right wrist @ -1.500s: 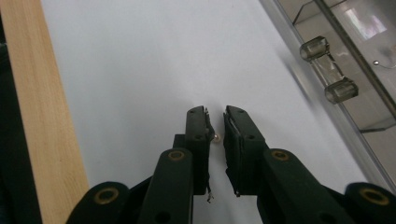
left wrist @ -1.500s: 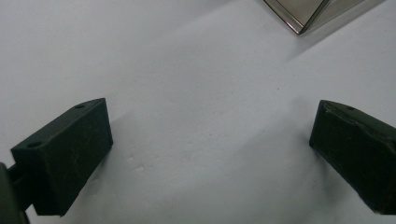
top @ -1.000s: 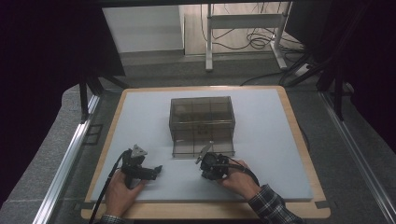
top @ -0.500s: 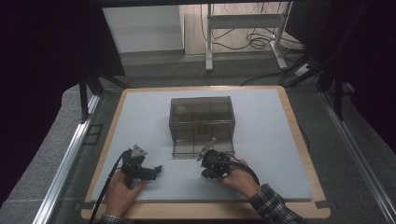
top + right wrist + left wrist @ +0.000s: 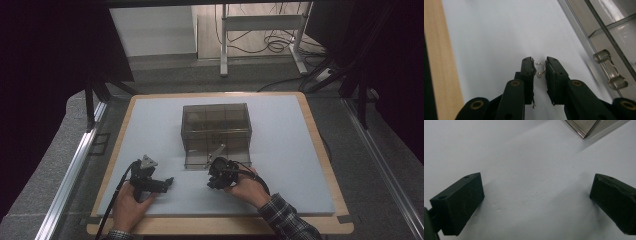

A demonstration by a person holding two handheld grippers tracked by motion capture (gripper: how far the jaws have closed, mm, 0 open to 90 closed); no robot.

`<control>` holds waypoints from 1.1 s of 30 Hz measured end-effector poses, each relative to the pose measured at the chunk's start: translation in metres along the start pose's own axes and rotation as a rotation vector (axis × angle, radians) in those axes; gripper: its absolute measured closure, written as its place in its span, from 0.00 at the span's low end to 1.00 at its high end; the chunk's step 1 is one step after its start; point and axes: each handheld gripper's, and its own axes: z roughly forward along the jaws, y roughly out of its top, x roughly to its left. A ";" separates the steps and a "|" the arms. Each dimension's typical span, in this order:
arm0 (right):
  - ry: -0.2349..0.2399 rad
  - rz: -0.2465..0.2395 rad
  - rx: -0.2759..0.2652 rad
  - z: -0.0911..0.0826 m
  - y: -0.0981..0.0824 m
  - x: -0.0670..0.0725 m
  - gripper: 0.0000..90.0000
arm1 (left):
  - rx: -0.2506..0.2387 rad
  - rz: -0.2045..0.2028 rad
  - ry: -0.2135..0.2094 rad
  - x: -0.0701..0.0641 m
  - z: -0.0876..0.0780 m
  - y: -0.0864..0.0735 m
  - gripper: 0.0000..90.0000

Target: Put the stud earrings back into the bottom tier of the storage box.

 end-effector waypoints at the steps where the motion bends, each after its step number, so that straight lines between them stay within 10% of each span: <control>1: -0.009 -0.002 0.012 0.002 0.001 0.000 0.84 | 0.000 0.000 0.000 0.000 0.000 0.000 0.00; 33: -0.001 0.063 -0.074 -0.018 -0.002 -0.012 0.95 | 0.000 0.004 0.001 0.000 0.000 0.000 0.00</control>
